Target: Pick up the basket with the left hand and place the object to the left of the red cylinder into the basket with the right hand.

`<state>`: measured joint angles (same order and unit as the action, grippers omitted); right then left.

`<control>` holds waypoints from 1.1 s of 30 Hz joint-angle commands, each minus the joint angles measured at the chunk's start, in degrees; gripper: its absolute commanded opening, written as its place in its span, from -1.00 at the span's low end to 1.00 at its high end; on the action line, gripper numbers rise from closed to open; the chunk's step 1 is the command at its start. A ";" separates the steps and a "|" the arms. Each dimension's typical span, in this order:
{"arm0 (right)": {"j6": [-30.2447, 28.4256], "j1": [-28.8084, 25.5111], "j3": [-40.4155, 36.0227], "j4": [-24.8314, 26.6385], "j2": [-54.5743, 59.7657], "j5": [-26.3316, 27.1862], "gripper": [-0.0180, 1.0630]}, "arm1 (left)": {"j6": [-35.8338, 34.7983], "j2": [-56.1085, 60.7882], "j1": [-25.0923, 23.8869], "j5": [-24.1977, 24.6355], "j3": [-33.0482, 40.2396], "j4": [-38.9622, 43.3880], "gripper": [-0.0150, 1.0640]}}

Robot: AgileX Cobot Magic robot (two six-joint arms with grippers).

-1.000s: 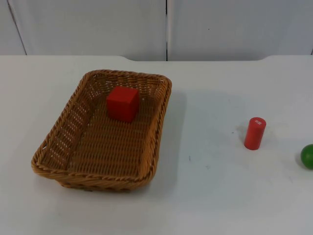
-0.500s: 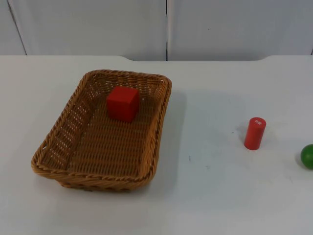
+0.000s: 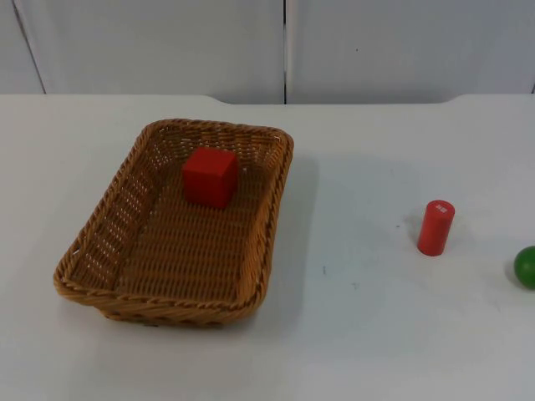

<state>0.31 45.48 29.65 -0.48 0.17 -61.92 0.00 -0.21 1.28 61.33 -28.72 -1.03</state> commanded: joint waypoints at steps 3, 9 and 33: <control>0.36 -0.43 -0.17 0.80 -0.17 0.17 0.99 | 0.00 0.21 0.42 0.19 0.34 0.25 0.98; 0.36 -5.57 -0.17 0.80 -0.17 0.17 0.99 | 0.00 0.21 0.42 0.19 0.34 0.25 0.98; 0.36 -31.92 -0.17 0.80 -0.17 0.17 0.99 | 0.00 0.21 0.42 0.19 0.34 0.25 0.98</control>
<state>0.41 14.12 29.65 0.00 0.17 -61.92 0.00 -0.21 1.28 61.33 -28.72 -1.03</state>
